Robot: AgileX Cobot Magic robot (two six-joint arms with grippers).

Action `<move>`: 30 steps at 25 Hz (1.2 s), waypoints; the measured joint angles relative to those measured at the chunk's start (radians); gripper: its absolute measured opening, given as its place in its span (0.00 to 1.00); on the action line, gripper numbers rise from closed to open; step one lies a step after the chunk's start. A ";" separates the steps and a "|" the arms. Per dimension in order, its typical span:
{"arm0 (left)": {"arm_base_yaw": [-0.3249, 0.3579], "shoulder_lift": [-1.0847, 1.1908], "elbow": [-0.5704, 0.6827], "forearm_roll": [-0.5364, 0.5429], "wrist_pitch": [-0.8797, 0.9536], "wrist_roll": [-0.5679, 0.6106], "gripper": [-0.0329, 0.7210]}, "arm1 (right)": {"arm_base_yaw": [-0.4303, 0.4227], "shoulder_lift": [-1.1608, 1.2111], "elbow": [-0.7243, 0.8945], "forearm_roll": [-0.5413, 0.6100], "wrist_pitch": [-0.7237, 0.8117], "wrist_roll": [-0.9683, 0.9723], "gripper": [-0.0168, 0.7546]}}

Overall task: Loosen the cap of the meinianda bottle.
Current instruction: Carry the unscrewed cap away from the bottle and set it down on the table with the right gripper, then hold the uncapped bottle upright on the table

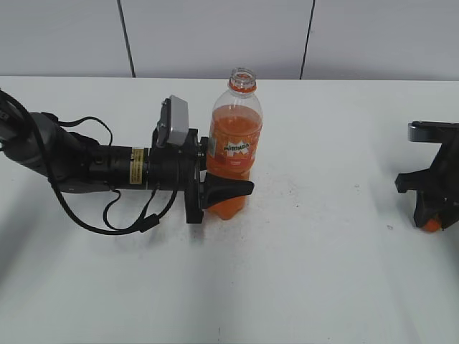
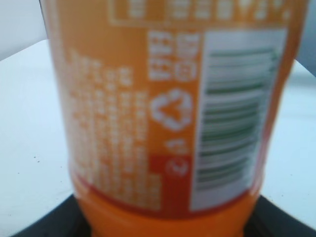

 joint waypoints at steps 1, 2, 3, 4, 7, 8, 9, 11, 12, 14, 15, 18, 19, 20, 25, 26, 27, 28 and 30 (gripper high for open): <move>0.000 0.000 0.000 0.000 0.000 0.000 0.55 | 0.000 0.000 0.000 0.000 0.000 0.000 0.38; 0.000 0.000 0.000 0.000 0.000 0.000 0.55 | 0.000 0.000 0.000 0.001 0.000 0.000 0.40; 0.000 0.000 0.000 0.000 0.000 0.000 0.55 | 0.000 0.000 0.000 0.001 0.000 0.000 0.43; 0.000 0.000 0.000 0.000 0.000 0.000 0.55 | 0.000 0.000 0.000 0.002 0.000 0.000 0.48; 0.000 0.000 0.000 0.000 0.000 0.000 0.55 | 0.000 0.001 0.000 0.003 0.001 0.000 0.70; 0.000 0.000 0.000 0.000 0.000 0.000 0.55 | 0.000 0.001 0.000 0.003 0.001 0.000 0.74; 0.000 0.000 0.000 0.000 0.000 0.000 0.55 | 0.000 0.001 0.000 0.004 0.001 0.000 0.77; 0.000 0.000 0.000 0.000 0.000 0.000 0.55 | 0.000 0.001 0.000 0.004 0.002 0.000 0.78; 0.000 0.000 0.000 0.000 0.000 0.000 0.55 | 0.000 0.001 0.000 0.005 0.002 0.000 0.77; 0.000 0.000 0.000 0.000 0.000 0.000 0.55 | 0.000 0.001 0.000 0.013 0.004 0.000 0.77; 0.000 0.000 0.000 0.000 0.000 0.000 0.55 | 0.000 0.000 0.000 0.020 0.005 0.000 0.76; 0.000 0.000 0.000 0.000 0.000 0.000 0.55 | 0.000 -0.013 -0.001 0.040 0.021 0.000 0.76; 0.000 0.000 0.000 0.000 0.000 0.000 0.55 | 0.000 -0.020 -0.005 0.050 0.037 0.000 0.76; 0.000 0.000 0.000 0.000 0.000 0.000 0.55 | 0.000 -0.028 -0.012 0.059 0.049 0.000 0.76; 0.000 0.000 0.000 0.000 0.000 -0.003 0.58 | 0.000 -0.059 -0.069 0.076 0.117 0.000 0.76; 0.000 0.000 0.000 0.000 0.000 -0.005 0.61 | 0.000 -0.064 -0.077 0.077 0.127 0.000 0.76; 0.001 0.000 0.000 0.000 0.000 -0.008 0.64 | 0.000 -0.072 -0.086 0.077 0.136 0.000 0.76; 0.001 0.000 0.000 0.000 -0.002 -0.010 0.68 | 0.000 -0.081 -0.090 0.077 0.137 0.000 0.76; 0.002 0.000 0.000 0.000 -0.003 -0.021 0.76 | 0.000 -0.098 -0.095 0.077 0.138 0.000 0.76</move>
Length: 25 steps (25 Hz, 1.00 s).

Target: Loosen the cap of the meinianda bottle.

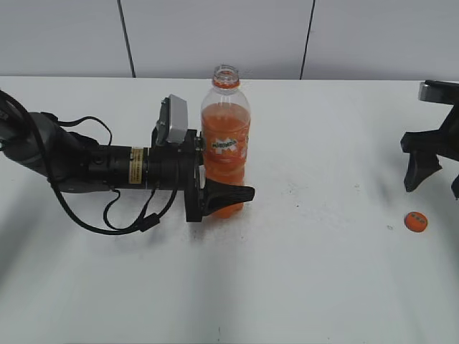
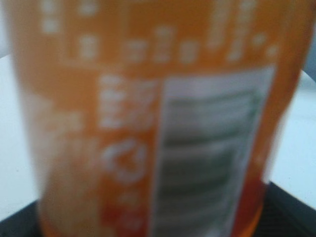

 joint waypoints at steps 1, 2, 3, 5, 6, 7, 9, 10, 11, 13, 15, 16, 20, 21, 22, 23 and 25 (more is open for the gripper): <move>0.000 0.000 0.000 0.000 0.000 -0.004 0.79 | 0.000 -0.008 -0.001 0.000 0.001 0.000 0.76; 0.000 0.000 0.000 0.000 0.000 -0.005 0.80 | 0.000 -0.015 -0.001 0.000 0.001 0.000 0.76; 0.000 0.000 0.000 0.000 -0.001 -0.006 0.81 | 0.000 -0.022 -0.002 0.000 0.001 0.000 0.76; 0.000 0.000 0.000 0.000 -0.001 -0.010 0.82 | 0.000 -0.033 -0.002 0.000 0.001 0.000 0.76; 0.000 0.000 0.000 0.000 -0.001 -0.010 0.82 | 0.000 -0.037 -0.002 0.000 0.002 0.000 0.76; 0.001 0.000 0.000 0.000 -0.001 -0.018 0.82 | 0.000 -0.040 -0.002 0.000 0.002 0.000 0.76; 0.003 -0.003 0.000 0.005 -0.001 -0.028 0.82 | 0.000 -0.042 -0.002 0.000 0.003 0.000 0.76; 0.004 -0.006 0.000 0.009 -0.001 -0.033 0.82 | 0.000 -0.043 -0.002 0.000 0.004 0.000 0.76; 0.006 -0.015 0.000 0.016 -0.001 -0.040 0.82 | 0.000 -0.045 -0.002 0.000 0.007 0.000 0.76; 0.012 -0.034 0.000 0.027 -0.001 -0.055 0.82 | 0.000 -0.053 -0.002 0.000 0.009 0.000 0.76; 0.021 -0.054 0.000 0.039 -0.002 -0.064 0.82 | 0.000 -0.066 -0.002 0.000 0.009 0.000 0.76; 0.023 -0.064 0.000 0.047 -0.003 -0.073 0.82 | 0.000 -0.072 -0.002 0.000 0.010 0.000 0.76; 0.044 -0.096 0.000 0.081 -0.005 -0.120 0.82 | 0.000 -0.093 -0.004 0.000 0.012 0.000 0.76; 0.049 -0.105 0.000 0.094 -0.005 -0.128 0.82 | 0.000 -0.094 -0.006 0.000 0.017 0.000 0.76; 0.051 -0.115 0.000 0.107 -0.005 -0.137 0.82 | 0.000 -0.098 -0.011 0.000 0.022 0.000 0.76; 0.051 -0.126 0.000 0.117 -0.004 -0.143 0.82 | 0.000 -0.100 -0.014 0.000 0.025 0.000 0.76; 0.051 -0.155 0.000 0.135 -0.004 -0.158 0.82 | 0.000 -0.105 -0.019 0.000 0.027 0.000 0.76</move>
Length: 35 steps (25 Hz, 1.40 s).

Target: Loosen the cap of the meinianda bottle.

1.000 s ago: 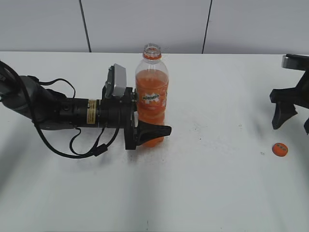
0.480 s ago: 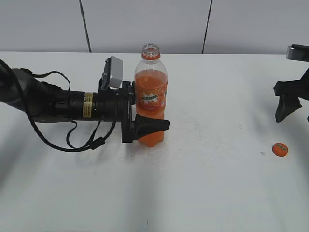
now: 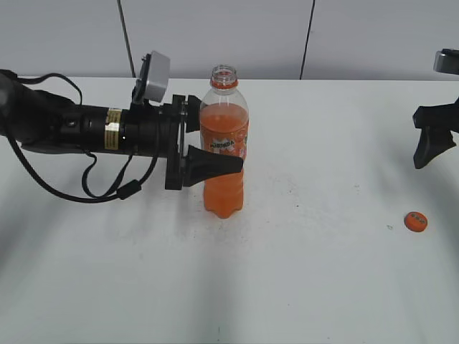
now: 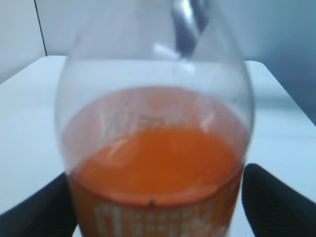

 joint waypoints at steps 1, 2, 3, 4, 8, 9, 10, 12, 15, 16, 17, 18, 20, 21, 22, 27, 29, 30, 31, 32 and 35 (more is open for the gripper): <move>0.000 -0.018 0.000 0.006 -0.001 -0.006 0.82 | 0.000 -0.001 -0.002 0.000 0.004 0.000 0.76; 0.000 -0.037 0.000 0.012 -0.001 -0.014 0.82 | 0.000 -0.001 -0.008 0.000 0.014 0.000 0.76; 0.000 -0.053 0.000 0.016 -0.001 -0.020 0.82 | 0.000 -0.001 -0.015 0.000 0.025 0.000 0.76; 0.000 -0.073 0.000 0.018 -0.001 -0.025 0.82 | 0.000 -0.001 -0.023 0.000 0.040 0.000 0.76; 0.000 -0.155 0.000 0.023 -0.001 -0.046 0.82 | 0.000 -0.001 -0.079 0.000 0.100 0.000 0.76; 0.000 -0.173 0.000 0.023 -0.001 -0.055 0.82 | 0.000 -0.001 -0.096 0.000 0.111 0.000 0.76; 0.000 -0.190 0.001 0.024 -0.001 -0.062 0.82 | 0.000 -0.001 -0.110 0.000 0.123 0.000 0.76; 0.000 -0.236 0.001 0.024 -0.001 -0.086 0.82 | 0.000 -0.001 -0.145 0.000 0.159 0.000 0.76; 0.003 -0.310 0.001 0.025 -0.001 -0.120 0.82 | 0.000 -0.001 -0.194 0.000 0.224 0.000 0.76; 0.005 -0.336 0.001 0.026 -0.001 -0.136 0.82 | 0.000 -0.001 -0.214 0.000 0.245 0.000 0.76; 0.009 -0.370 0.001 0.026 -0.002 -0.156 0.82 | 0.000 -0.001 -0.231 0.000 0.265 0.000 0.76; 0.010 -0.399 0.001 0.026 -0.002 -0.187 0.82 | 0.000 -0.001 -0.251 0.001 0.278 0.000 0.76; 0.011 -0.472 0.001 0.028 0.005 -0.256 0.82 | 0.000 -0.002 -0.284 0.007 0.285 0.000 0.76; 0.011 -0.505 0.001 0.034 0.032 -0.282 0.82 | 0.000 -0.005 -0.297 0.012 0.285 0.000 0.76; 0.010 -0.544 0.001 0.046 0.091 -0.313 0.82 | 0.000 -0.012 -0.306 0.025 0.286 0.000 0.76; 0.009 -0.685 0.001 0.168 0.649 -0.446 0.82 | 0.000 -0.052 -0.319 0.055 0.290 0.000 0.76; 0.009 -0.707 0.001 0.192 0.858 -0.481 0.82 | 0.000 -0.063 -0.319 0.055 0.291 0.000 0.76; 0.009 -0.709 0.001 0.186 0.963 -0.491 0.82 | 0.000 -0.068 -0.319 0.056 0.291 0.000 0.76; 0.009 -0.709 0.001 0.165 1.062 -0.495 0.82 | 0.000 -0.075 -0.319 0.060 0.291 0.000 0.76; 0.009 -0.707 0.002 0.129 1.140 -0.499 0.82 | 0.000 -0.080 -0.319 0.065 0.291 0.000 0.76; 0.009 -0.687 0.003 -0.076 1.400 -0.455 0.82 | 0.000 -0.098 -0.319 0.080 0.292 0.005 0.76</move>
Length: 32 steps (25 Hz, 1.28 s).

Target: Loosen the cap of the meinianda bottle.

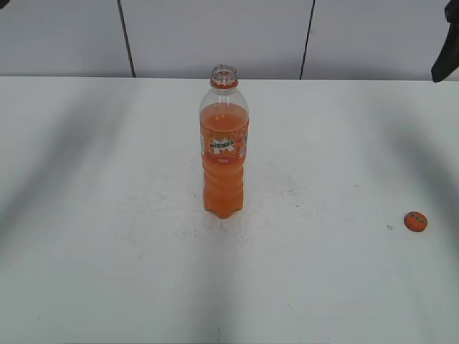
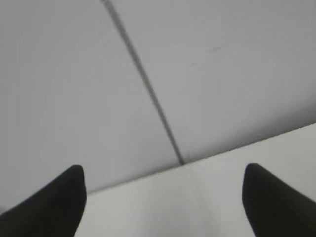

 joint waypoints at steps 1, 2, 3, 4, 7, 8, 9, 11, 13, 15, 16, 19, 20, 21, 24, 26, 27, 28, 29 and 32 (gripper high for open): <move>0.000 0.009 0.001 -0.119 0.091 0.084 0.82 | 0.000 -0.008 0.000 0.002 0.000 0.000 0.76; 0.000 0.018 0.002 -0.255 0.177 0.201 0.82 | 0.000 -0.014 0.000 0.002 0.000 0.000 0.76; 0.001 0.026 0.003 -0.393 0.252 0.326 0.82 | 0.000 -0.021 0.000 0.002 0.001 0.000 0.76; 0.002 0.031 0.006 -0.500 0.303 0.418 0.82 | 0.000 -0.025 0.000 0.002 0.002 0.000 0.76; 0.003 0.033 -0.002 -0.814 0.446 0.647 0.82 | 0.000 -0.040 0.000 0.000 0.002 0.000 0.76; 0.003 0.033 -0.018 -0.912 0.492 0.717 0.82 | 0.000 -0.045 0.000 -0.004 0.002 0.000 0.76; 0.003 0.032 -0.039 -1.012 0.556 0.780 0.82 | 0.000 -0.051 0.000 -0.012 0.002 0.000 0.76; 0.005 0.029 -0.080 -1.123 0.680 0.868 0.82 | 0.000 -0.070 0.010 -0.029 0.001 0.000 0.76; 0.008 0.025 -0.111 -1.188 0.803 0.915 0.81 | 0.000 -0.109 0.050 -0.051 0.001 -0.005 0.76; 0.008 0.020 -0.117 -1.207 0.899 0.930 0.81 | 0.000 -0.163 0.104 -0.060 0.001 -0.005 0.76; 0.008 0.018 -0.117 -1.212 0.947 0.932 0.81 | 0.000 -0.200 0.145 -0.061 0.001 -0.005 0.76; 0.009 -0.016 -0.099 -1.214 1.008 0.937 0.80 | 0.000 -0.327 0.287 -0.061 0.002 -0.036 0.76; 0.009 -0.040 -0.084 -1.214 1.012 0.937 0.79 | 0.000 -0.378 0.336 -0.061 0.002 -0.045 0.76; 0.009 -0.066 -0.067 -1.214 1.013 0.937 0.79 | 0.000 -0.430 0.374 -0.061 0.002 -0.053 0.76; 0.009 -0.189 0.020 -1.215 1.018 0.937 0.79 | 0.000 -0.587 0.495 -0.061 0.004 -0.085 0.76; 0.009 -0.288 0.080 -1.215 1.021 0.937 0.79 | 0.001 -0.689 0.563 -0.061 0.004 -0.109 0.76; 0.009 -0.353 0.112 -1.215 1.022 0.937 0.79 | 0.001 -0.744 0.598 -0.061 0.004 -0.114 0.76; 0.009 -0.402 0.142 -1.215 1.025 0.937 0.79 | 0.001 -0.802 0.630 -0.062 0.004 -0.117 0.76; 0.009 -0.451 0.167 -1.215 1.026 0.937 0.79 | 0.001 -0.869 0.655 -0.062 0.005 -0.119 0.76; 0.009 -0.633 0.249 -1.214 1.027 0.937 0.79 | 0.001 -1.014 0.723 -0.066 0.006 -0.125 0.76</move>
